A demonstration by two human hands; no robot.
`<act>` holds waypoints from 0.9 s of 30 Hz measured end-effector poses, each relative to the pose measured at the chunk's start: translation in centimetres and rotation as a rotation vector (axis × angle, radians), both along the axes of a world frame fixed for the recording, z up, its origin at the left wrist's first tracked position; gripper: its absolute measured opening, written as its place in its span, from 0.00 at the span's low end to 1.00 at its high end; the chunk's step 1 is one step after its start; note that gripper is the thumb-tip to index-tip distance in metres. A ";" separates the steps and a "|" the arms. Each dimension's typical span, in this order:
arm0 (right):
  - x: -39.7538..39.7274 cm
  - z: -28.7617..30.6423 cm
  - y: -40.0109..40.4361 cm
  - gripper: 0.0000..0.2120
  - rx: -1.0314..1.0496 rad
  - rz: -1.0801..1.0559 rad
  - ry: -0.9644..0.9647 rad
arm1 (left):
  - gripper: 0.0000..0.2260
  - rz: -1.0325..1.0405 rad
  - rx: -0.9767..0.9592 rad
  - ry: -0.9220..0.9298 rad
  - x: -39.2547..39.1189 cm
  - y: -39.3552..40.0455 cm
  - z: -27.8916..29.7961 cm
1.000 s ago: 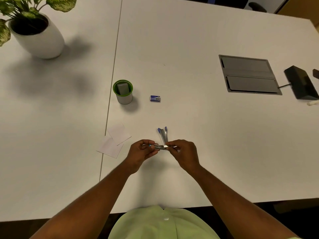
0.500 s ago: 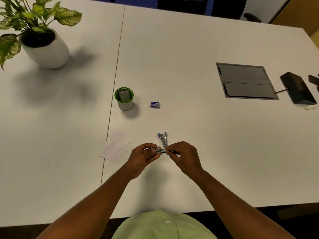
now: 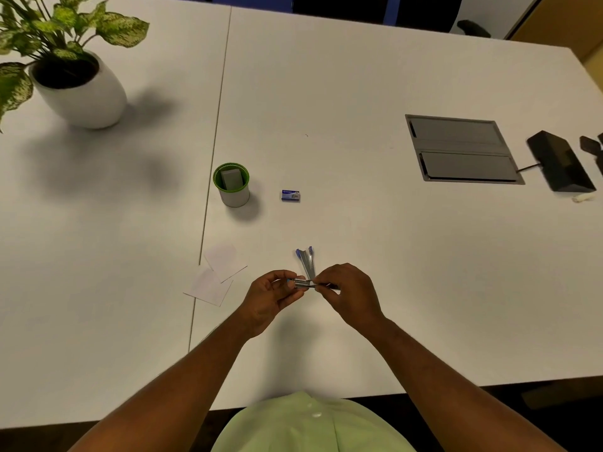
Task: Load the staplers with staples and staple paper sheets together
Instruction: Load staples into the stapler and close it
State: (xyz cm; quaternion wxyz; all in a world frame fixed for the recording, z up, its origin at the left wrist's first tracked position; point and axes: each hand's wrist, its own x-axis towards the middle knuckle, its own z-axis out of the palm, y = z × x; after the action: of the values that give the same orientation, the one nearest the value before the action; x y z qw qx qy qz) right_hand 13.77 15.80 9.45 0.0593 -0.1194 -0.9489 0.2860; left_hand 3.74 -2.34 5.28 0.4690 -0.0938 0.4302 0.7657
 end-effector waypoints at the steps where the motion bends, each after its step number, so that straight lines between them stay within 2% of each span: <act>1: 0.0 0.0 0.0 0.05 -0.002 0.003 -0.002 | 0.09 0.003 0.001 -0.004 0.1 0.0 0.0; 8: 0.1 0.1 0.1 0.13 -0.060 -0.063 -0.048 | 0.08 0.034 0.002 -0.075 0.5 -0.1 -0.4; 14: 0.5 0.2 0.4 0.10 -0.111 -0.095 -0.103 | 0.08 0.079 0.020 -0.180 1.2 -0.4 -1.0; 27: -0.8 1.5 0.6 0.09 0.071 0.050 -0.143 | 0.09 0.057 -0.058 -0.263 2.3 0.3 -1.3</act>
State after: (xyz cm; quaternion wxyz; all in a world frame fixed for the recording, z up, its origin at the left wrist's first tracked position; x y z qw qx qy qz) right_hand 12.98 16.35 10.98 -0.0115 -0.1134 -0.9630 0.2444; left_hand 6.01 -2.08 3.97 0.4963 -0.2189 0.3840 0.7472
